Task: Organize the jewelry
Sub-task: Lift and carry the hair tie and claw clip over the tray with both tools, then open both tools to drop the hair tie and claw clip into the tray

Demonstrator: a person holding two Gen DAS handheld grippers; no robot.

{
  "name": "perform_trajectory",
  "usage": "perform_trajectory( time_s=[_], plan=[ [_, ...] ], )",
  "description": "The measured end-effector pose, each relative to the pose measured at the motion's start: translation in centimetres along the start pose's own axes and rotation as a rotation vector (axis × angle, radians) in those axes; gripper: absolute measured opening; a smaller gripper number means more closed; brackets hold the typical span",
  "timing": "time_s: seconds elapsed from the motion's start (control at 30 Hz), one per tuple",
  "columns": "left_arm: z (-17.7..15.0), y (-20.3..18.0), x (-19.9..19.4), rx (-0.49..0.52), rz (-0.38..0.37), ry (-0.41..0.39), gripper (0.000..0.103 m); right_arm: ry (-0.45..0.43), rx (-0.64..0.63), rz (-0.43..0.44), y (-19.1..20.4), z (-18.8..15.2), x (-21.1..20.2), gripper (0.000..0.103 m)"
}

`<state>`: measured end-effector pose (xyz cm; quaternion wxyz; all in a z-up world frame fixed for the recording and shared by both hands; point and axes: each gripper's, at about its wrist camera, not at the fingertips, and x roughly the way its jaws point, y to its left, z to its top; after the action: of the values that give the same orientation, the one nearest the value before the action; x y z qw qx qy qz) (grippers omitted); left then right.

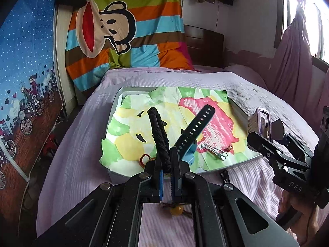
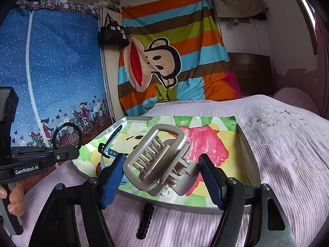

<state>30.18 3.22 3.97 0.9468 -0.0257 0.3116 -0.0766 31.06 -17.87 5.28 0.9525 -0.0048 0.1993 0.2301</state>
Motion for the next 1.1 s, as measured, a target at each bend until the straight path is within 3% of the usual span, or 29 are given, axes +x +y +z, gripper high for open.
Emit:
perform_trajectory(
  time_s=[0.27,0.57,0.93,1.0,1.1],
  plan=[
    [-0.2,0.9,4.3,-0.001,-0.011,0.08,0.003,0.033,0.084,0.028,-1.8,-1.3,3.1,0.07],
    [-1.1,2.2,6.0,-0.043,-0.008,0.14,0.003,0.127,0.087,0.017,-1.5,-2.6,5.0,0.071],
    [-1.2,2.3,5.3,-0.078,-0.017,0.12,0.005,0.131,0.076,0.005,-1.4,-2.8,5.2,0.072],
    [-1.3,2.3,5.0,-0.081,-0.014,0.111,0.009,0.124,0.08,0.003,-1.6,-2.7,5.0,0.074],
    [-1.5,2.3,4.4,-0.089,-0.009,0.092,0.027,0.1,0.088,-0.004,-1.8,-2.5,4.4,0.079]
  ],
)
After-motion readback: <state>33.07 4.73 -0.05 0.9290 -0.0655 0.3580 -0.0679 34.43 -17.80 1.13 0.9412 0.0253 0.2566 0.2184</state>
